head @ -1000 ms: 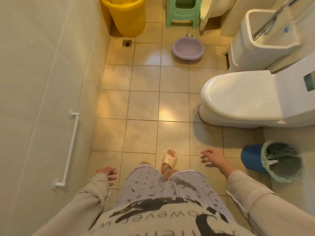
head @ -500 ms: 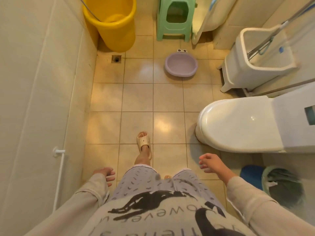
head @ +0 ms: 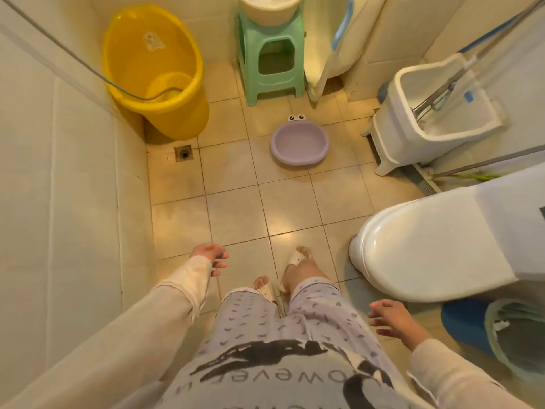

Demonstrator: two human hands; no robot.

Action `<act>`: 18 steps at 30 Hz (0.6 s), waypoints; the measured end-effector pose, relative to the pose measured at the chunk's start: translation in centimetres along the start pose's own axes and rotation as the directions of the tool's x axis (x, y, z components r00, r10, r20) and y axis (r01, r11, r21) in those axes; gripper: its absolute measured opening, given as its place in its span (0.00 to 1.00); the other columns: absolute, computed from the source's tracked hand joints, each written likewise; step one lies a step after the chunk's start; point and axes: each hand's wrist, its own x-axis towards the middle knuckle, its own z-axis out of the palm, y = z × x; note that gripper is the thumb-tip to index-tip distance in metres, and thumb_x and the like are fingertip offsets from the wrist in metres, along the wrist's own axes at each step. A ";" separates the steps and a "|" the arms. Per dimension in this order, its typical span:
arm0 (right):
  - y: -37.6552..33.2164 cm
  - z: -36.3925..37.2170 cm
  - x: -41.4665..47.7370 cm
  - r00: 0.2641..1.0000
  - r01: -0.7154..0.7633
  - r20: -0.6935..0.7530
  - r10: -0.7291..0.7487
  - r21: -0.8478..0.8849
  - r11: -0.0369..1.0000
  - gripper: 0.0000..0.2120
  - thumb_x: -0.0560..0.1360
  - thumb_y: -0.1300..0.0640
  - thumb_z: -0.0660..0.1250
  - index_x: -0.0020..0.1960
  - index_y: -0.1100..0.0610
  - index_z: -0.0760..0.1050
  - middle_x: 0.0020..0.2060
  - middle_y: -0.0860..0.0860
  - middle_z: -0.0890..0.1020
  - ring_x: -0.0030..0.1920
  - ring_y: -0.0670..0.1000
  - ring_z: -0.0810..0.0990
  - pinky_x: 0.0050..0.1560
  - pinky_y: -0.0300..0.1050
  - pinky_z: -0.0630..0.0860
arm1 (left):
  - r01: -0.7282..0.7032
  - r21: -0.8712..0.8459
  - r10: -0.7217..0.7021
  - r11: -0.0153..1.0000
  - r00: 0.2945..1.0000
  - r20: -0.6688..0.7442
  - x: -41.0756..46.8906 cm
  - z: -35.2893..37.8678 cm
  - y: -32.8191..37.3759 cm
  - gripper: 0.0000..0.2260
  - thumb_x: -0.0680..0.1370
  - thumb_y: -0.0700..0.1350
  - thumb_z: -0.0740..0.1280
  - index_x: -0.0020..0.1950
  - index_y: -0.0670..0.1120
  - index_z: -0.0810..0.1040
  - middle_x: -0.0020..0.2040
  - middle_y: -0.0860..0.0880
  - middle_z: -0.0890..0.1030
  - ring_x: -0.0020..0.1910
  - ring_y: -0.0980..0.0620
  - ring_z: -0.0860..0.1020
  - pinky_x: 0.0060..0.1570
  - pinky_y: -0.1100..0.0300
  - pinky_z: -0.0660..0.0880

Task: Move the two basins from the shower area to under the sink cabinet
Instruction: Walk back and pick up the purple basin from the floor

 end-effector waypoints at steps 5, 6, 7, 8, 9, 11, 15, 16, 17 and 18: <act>-8.1 1.2 2.8 1.000 0.010 0.023 -0.011 0.015 1.000 0.04 0.77 0.61 0.61 0.48 0.59 0.74 0.39 0.57 0.78 0.36 0.53 0.76 0.35 0.44 0.75 | 0.101 0.038 -0.101 0.994 0.995 -0.009 3.1 -0.3 1.7 0.05 0.78 0.39 0.60 0.46 0.41 0.75 0.38 0.44 0.76 0.29 0.49 0.72 0.31 0.62 0.68; -10.1 1.2 3.4 0.999 0.025 0.029 -0.025 0.008 1.000 0.05 0.77 0.61 0.60 0.48 0.60 0.74 0.39 0.58 0.78 0.35 0.52 0.76 0.34 0.44 0.74 | 0.139 0.031 -0.138 0.990 0.990 -0.024 3.6 -0.5 1.8 0.06 0.78 0.39 0.60 0.46 0.40 0.75 0.38 0.43 0.76 0.32 0.48 0.72 0.35 0.59 0.70; -11.9 1.2 3.8 0.999 0.041 0.035 -0.041 0.000 0.999 0.05 0.77 0.62 0.60 0.48 0.61 0.74 0.38 0.58 0.78 0.34 0.52 0.75 0.33 0.43 0.74 | 0.181 0.024 -0.179 0.983 0.983 -0.045 3.8 -0.7 1.8 0.07 0.78 0.40 0.60 0.45 0.40 0.76 0.38 0.43 0.76 0.34 0.47 0.72 0.39 0.56 0.71; -14.1 1.1 4.5 0.998 0.052 0.042 -0.051 -0.012 0.999 0.05 0.77 0.63 0.60 0.48 0.62 0.74 0.38 0.58 0.77 0.33 0.52 0.74 0.32 0.42 0.73 | 0.225 0.010 -0.223 0.974 0.972 -0.072 4.4 -1.0 2.3 0.07 0.78 0.40 0.60 0.44 0.40 0.76 0.39 0.42 0.77 0.36 0.46 0.72 0.42 0.54 0.71; -16.3 1.0 5.1 0.997 0.058 0.051 -0.057 -0.032 0.998 0.06 0.77 0.63 0.59 0.48 0.62 0.74 0.38 0.58 0.77 0.32 0.52 0.74 0.32 0.42 0.72 | 0.258 -0.004 -0.257 0.966 0.961 -0.099 4.9 -1.4 2.9 0.07 0.77 0.40 0.61 0.46 0.39 0.76 0.41 0.41 0.77 0.37 0.45 0.73 0.42 0.53 0.71; -20.9 0.7 6.2 0.995 0.083 0.068 -0.078 -0.064 0.995 0.06 0.78 0.63 0.59 0.48 0.62 0.74 0.37 0.58 0.77 0.32 0.52 0.74 0.32 0.41 0.71 | 0.279 -0.012 -0.278 0.960 0.951 -0.138 6.0 -2.2 4.5 0.09 0.77 0.39 0.61 0.53 0.37 0.76 0.44 0.40 0.77 0.38 0.45 0.73 0.39 0.55 0.71; -30.2 -0.3 8.4 0.984 0.163 0.091 -0.155 -0.094 0.982 0.05 0.78 0.65 0.58 0.49 0.61 0.73 0.35 0.55 0.77 0.31 0.51 0.74 0.33 0.41 0.69 | 0.262 -0.093 -0.274 0.961 0.946 -0.173 8.4 -2.8 9.0 0.14 0.78 0.39 0.60 0.61 0.34 0.74 0.49 0.39 0.77 0.37 0.45 0.73 0.39 0.54 0.70; -32.1 -0.6 8.6 0.981 0.180 0.091 -0.170 -0.114 0.977 0.06 0.78 0.65 0.58 0.49 0.62 0.73 0.35 0.55 0.77 0.31 0.51 0.74 0.33 0.41 0.69 | 0.259 -0.116 -0.275 0.959 0.947 -0.164 8.6 -2.6 10.4 0.14 0.78 0.39 0.60 0.62 0.34 0.74 0.50 0.39 0.76 0.36 0.46 0.73 0.37 0.54 0.70; -33.7 -0.7 8.8 0.978 0.196 0.094 -0.185 -0.127 0.972 0.06 0.78 0.65 0.58 0.50 0.62 0.74 0.36 0.55 0.77 0.31 0.51 0.74 0.33 0.42 0.70 | 0.252 -0.128 -0.270 0.959 0.951 -0.152 8.8 -2.5 11.8 0.14 0.78 0.38 0.60 0.62 0.34 0.74 0.50 0.39 0.76 0.35 0.46 0.73 0.36 0.55 0.70; -35.2 -0.8 8.9 0.976 0.207 0.095 -0.196 -0.126 0.970 0.06 0.77 0.65 0.59 0.50 0.62 0.74 0.37 0.56 0.78 0.32 0.51 0.75 0.33 0.42 0.71 | 0.241 -0.131 -0.258 0.962 0.956 -0.136 9.1 -2.3 13.2 0.14 0.78 0.38 0.60 0.62 0.34 0.74 0.50 0.40 0.76 0.35 0.46 0.73 0.37 0.56 0.70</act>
